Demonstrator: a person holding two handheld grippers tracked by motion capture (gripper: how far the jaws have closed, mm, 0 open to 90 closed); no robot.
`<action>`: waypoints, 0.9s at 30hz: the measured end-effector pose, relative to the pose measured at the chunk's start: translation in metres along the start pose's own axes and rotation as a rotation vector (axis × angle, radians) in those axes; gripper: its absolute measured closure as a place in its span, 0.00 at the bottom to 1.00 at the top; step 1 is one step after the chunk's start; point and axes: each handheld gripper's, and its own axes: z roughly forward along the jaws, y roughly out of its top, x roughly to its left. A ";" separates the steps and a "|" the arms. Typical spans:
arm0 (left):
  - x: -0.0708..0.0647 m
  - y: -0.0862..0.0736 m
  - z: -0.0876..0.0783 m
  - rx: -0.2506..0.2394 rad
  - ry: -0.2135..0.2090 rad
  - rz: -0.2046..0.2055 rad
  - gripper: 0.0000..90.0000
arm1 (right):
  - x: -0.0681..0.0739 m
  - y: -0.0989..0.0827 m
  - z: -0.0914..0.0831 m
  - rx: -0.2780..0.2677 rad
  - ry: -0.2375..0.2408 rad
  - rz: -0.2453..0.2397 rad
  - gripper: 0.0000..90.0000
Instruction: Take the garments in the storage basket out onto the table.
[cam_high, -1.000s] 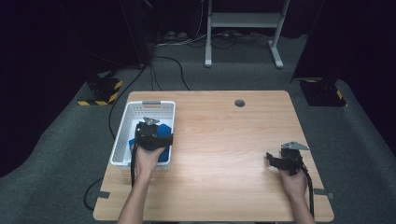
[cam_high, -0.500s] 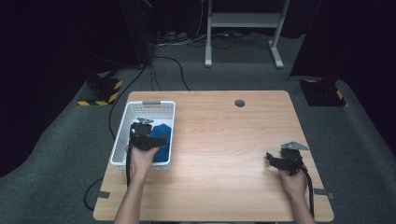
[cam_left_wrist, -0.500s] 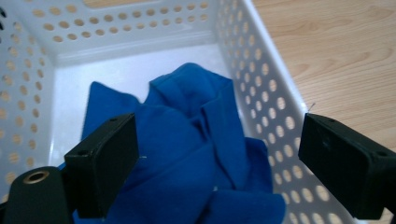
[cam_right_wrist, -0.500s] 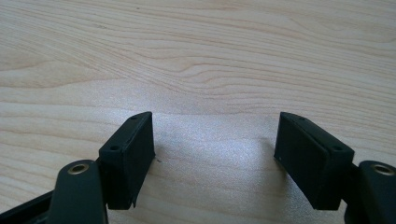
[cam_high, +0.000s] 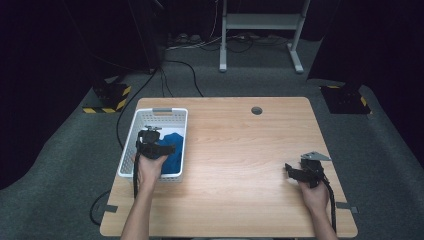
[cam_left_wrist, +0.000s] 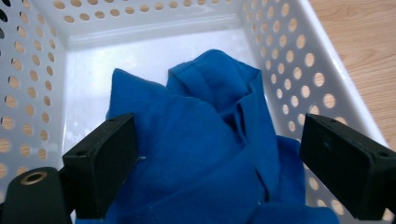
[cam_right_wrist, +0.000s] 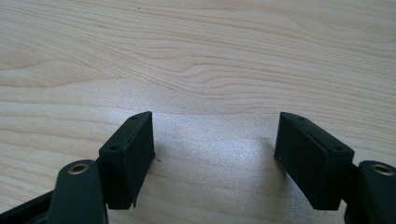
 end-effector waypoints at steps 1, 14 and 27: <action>0.000 0.000 0.001 0.000 0.002 -0.002 0.13 | 0.000 0.000 0.000 0.000 0.000 -0.001 0.32; 0.002 0.008 0.018 0.054 0.008 0.002 0.13 | 0.000 0.000 0.000 0.000 0.000 0.000 0.32; 0.002 0.016 0.037 0.106 0.026 0.009 0.14 | 0.000 0.000 0.000 0.000 0.000 0.000 0.31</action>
